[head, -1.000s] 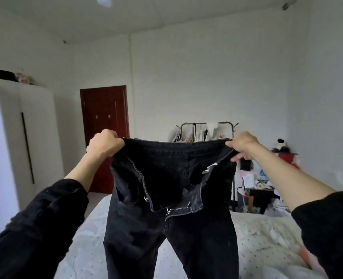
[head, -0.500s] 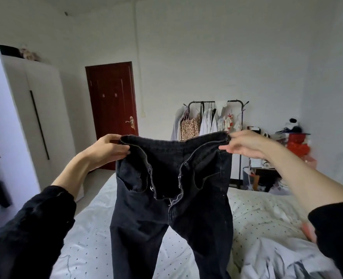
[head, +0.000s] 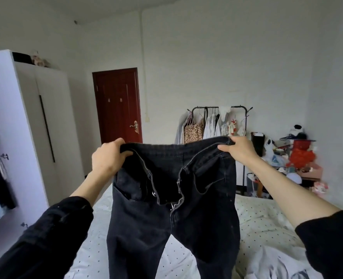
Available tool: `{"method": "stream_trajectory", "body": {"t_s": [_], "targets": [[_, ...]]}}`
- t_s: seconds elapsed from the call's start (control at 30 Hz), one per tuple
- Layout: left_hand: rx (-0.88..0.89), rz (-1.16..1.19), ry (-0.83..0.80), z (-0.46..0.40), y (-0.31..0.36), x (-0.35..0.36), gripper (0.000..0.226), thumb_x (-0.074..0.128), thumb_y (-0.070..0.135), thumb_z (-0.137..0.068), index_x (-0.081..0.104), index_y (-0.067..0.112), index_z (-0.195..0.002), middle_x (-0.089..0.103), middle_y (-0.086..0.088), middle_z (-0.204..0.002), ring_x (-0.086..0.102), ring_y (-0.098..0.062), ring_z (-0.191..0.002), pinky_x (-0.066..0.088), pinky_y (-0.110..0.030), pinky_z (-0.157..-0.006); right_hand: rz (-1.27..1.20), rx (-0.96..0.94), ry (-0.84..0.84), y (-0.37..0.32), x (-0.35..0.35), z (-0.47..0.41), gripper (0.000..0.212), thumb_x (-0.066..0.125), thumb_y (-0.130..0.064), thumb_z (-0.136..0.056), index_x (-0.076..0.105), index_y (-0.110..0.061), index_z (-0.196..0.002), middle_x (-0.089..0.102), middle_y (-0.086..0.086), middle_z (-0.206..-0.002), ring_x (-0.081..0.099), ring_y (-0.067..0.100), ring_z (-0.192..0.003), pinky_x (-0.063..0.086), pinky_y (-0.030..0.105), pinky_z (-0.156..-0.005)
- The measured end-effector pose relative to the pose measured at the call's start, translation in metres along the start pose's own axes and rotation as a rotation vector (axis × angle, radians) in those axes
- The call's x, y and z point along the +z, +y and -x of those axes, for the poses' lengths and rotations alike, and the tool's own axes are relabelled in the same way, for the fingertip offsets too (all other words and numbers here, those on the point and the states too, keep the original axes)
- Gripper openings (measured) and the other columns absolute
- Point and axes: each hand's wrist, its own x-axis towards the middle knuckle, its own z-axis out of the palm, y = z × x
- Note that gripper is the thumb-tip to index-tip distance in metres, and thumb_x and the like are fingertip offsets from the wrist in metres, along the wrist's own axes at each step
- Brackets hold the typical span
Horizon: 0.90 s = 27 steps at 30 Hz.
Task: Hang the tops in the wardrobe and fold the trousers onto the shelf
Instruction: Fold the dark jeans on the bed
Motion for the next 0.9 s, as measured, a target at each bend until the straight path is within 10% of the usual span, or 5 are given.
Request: {"method": "stream_trajectory", "body": {"t_s": [0.2,0.53,0.9], "targets": [[-0.063,0.062,0.366,-0.051,0.041,-0.078,0.034,0.063,0.04,-0.086,0.053,0.008,-0.095,0.064,-0.021,-0.097,0.058,-0.044,-0.091,0.034,-0.037,-0.069,-0.211,-0.109,0.209,-0.091,-0.042,-0.032,0.028,0.07,-0.024,-0.083,0.062,0.003,-0.086,0.059,0.007,-0.077,0.053,0.022,-0.076,0.036,0.03,-0.065],[0.023,0.231,0.795,-0.102,0.11,-0.25,0.038,0.063,0.041,-0.085,0.051,0.006,-0.093,0.063,-0.022,-0.102,0.054,-0.046,-0.094,0.031,-0.038,-0.07,-0.375,-0.339,0.533,-0.23,-0.157,-0.05,0.026,0.066,-0.031,-0.085,0.065,-0.011,-0.103,0.066,0.007,-0.097,0.059,0.029,-0.095,0.046,0.036,-0.082],[-0.008,0.153,0.679,-0.094,0.081,-0.262,0.041,0.067,0.045,-0.081,0.053,0.008,-0.094,0.063,-0.023,-0.104,0.055,-0.045,-0.099,0.037,-0.038,-0.072,-0.442,-0.332,0.376,-0.233,-0.14,-0.038,0.014,0.071,-0.026,-0.081,0.067,-0.017,-0.092,0.064,0.004,-0.091,0.058,0.024,-0.091,0.045,0.033,-0.081]]}}
